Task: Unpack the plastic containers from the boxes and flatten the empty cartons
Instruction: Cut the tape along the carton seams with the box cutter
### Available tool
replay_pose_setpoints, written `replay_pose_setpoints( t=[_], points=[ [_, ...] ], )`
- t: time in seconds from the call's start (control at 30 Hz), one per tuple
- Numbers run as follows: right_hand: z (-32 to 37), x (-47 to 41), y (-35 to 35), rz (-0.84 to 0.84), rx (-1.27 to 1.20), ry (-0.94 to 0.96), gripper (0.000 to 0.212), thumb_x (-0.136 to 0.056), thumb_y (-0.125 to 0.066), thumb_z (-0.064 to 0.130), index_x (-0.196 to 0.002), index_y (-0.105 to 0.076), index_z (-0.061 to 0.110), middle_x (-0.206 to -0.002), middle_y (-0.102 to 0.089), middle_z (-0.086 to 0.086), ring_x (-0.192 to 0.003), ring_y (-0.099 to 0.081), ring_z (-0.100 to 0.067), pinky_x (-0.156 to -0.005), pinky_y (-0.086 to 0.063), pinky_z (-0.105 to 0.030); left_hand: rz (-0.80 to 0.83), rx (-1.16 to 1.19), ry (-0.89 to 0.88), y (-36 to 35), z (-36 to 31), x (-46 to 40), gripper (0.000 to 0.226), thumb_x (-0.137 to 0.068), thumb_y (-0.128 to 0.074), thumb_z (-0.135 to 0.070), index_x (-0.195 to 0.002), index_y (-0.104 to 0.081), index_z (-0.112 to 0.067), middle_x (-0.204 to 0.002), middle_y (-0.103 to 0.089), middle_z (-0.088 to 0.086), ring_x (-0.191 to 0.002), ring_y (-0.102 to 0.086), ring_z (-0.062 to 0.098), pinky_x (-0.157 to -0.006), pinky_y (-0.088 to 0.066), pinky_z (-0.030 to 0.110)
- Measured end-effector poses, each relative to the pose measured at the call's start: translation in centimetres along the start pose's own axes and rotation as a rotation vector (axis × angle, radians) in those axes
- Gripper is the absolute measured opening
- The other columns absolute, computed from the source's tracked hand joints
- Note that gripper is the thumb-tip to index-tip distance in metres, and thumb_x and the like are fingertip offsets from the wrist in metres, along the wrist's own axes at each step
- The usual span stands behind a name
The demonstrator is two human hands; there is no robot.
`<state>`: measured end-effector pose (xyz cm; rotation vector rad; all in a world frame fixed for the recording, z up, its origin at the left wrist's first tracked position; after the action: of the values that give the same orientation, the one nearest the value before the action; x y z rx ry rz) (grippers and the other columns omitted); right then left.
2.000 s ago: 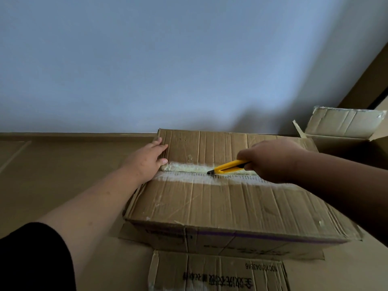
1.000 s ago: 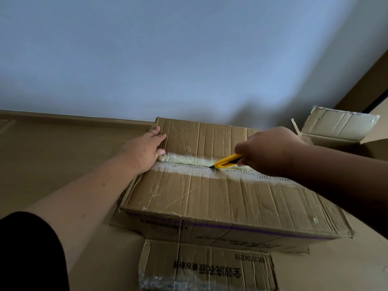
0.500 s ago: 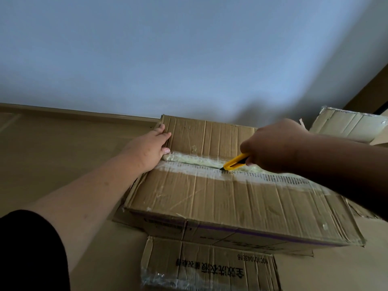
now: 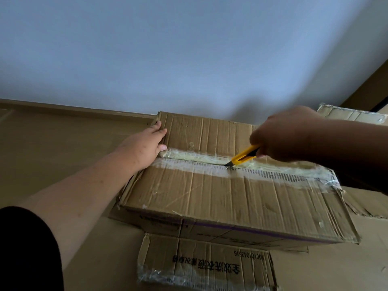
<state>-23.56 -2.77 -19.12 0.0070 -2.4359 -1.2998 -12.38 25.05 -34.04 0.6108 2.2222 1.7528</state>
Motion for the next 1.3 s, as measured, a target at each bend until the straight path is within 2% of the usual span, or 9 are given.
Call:
replay_pose_setpoints(
  t=[0.33, 0.53, 0.67, 0.83, 0.97, 1.03, 1.13, 1.2, 1.3],
  points=[
    [1.4, -0.5, -2.9, -0.019, -0.023, 0.032, 0.022, -0.097, -0.049, 0.051, -0.101, -0.06, 0.033, -0.078, -0.056, 0.009, -0.075, -0.059, -0.017, -0.053, -0.036, -0.024, 0.007, -0.007, -0.023, -0.3, 0.4, -0.1, 0.06, -0.102, -0.046, -0.036, -0.155, -0.023, -0.02, -0.165, -0.001, -0.006, -0.151, -0.013, 0.015, -0.119, -0.025, 0.039],
    [-0.9, 1.1, -2.5, -0.037, -0.06, -0.017, 0.023, -0.096, -0.047, 0.055, -0.106, -0.059, 0.038, -0.074, -0.05, 0.011, -0.075, -0.054, -0.016, -0.052, -0.031, -0.023, 0.012, -0.007, -0.016, 0.0, -0.1, -0.2, 0.059, -0.102, -0.044, -0.038, -0.155, -0.025, -0.022, -0.164, -0.001, -0.007, -0.15, -0.017, 0.017, -0.118, -0.028, 0.042],
    [-1.2, 1.4, -2.3, -0.028, -0.058, -0.02, 0.023, -0.095, -0.047, 0.056, -0.106, -0.058, 0.038, -0.073, -0.048, 0.012, -0.075, -0.052, -0.015, -0.055, -0.034, -0.024, 0.024, -0.01, -0.006, 0.0, 0.0, 0.0, 0.059, -0.102, -0.045, -0.038, -0.155, -0.024, -0.023, -0.164, -0.001, -0.008, -0.15, -0.016, 0.017, -0.118, -0.027, 0.04],
    [-2.5, 3.0, -2.8, 0.008, -0.101, -0.02, 0.02, -0.095, -0.046, 0.056, -0.103, -0.056, 0.04, -0.078, -0.054, 0.011, -0.08, -0.06, -0.015, -0.062, -0.048, -0.026, 0.032, -0.017, -0.014, -0.1, 0.1, 0.0, 0.059, -0.102, -0.045, -0.039, -0.155, -0.024, -0.023, -0.164, -0.001, -0.009, -0.15, -0.018, 0.017, -0.117, -0.029, 0.04],
    [-2.1, 3.0, -3.9, -0.017, -0.084, -0.015, 0.024, -0.095, -0.043, 0.055, -0.104, -0.056, 0.037, -0.073, -0.051, 0.01, -0.082, -0.063, -0.016, -0.06, -0.047, -0.026, 0.016, -0.125, -0.014, 0.2, -0.2, 0.1, 0.054, -0.102, -0.042, -0.042, -0.152, -0.034, -0.024, -0.164, -0.012, -0.005, -0.145, -0.028, 0.029, -0.113, -0.034, 0.047],
    [-2.1, 2.9, -4.4, -0.029, -0.089, -0.027, 0.025, -0.096, -0.043, 0.055, -0.104, -0.057, 0.035, -0.073, -0.053, 0.01, -0.079, -0.063, -0.016, -0.056, -0.045, -0.026, -0.093, -0.246, -0.056, 0.5, -0.9, 0.3, 0.045, -0.1, -0.044, -0.043, -0.14, -0.053, -0.026, -0.157, -0.035, -0.001, -0.134, -0.037, 0.033, -0.107, -0.036, 0.048],
    [-2.6, 3.2, -4.8, -0.057, -0.115, -0.054, 0.026, -0.096, -0.042, 0.055, -0.105, -0.057, 0.036, -0.077, -0.057, 0.009, -0.081, -0.064, -0.017, -0.057, -0.046, -0.027, -0.275, -0.313, -0.167, 1.2, -3.3, 0.7, 0.033, -0.095, -0.048, -0.044, -0.111, -0.071, -0.027, -0.122, -0.062, -0.004, -0.113, -0.045, 0.027, -0.096, -0.036, 0.046],
    [-3.0, 3.5, -4.8, -0.069, -0.144, -0.067, 0.026, -0.095, -0.042, 0.057, -0.106, -0.056, 0.038, -0.079, -0.058, 0.009, -0.083, -0.064, -0.018, -0.059, -0.046, -0.027, -0.227, -0.268, -0.286, 1.3, -5.7, 0.7, 0.038, -0.097, -0.037, -0.045, -0.104, -0.069, -0.026, -0.102, -0.062, -0.006, -0.099, -0.05, 0.018, -0.088, -0.044, 0.039],
    [-3.2, 3.7, -4.5, -0.081, -0.15, -0.055, 0.025, -0.095, -0.041, 0.057, -0.105, -0.055, 0.039, -0.081, -0.057, 0.009, -0.084, -0.064, -0.019, -0.061, -0.048, -0.028, -0.082, -0.164, -0.393, 0.3, -9.4, 0.8, 0.039, -0.1, -0.032, -0.044, -0.102, -0.065, -0.023, -0.093, -0.056, -0.007, -0.09, -0.05, 0.012, -0.08, -0.047, 0.031]
  ],
)
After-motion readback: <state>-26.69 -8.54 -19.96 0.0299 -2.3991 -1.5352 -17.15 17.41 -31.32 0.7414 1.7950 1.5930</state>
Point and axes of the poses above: each hand's wrist, its own x-axis away from the middle knuckle, its own y-axis out of the back of the hand, z = x × y, the point moved 1 cm from there along -x, towards the middle knuckle
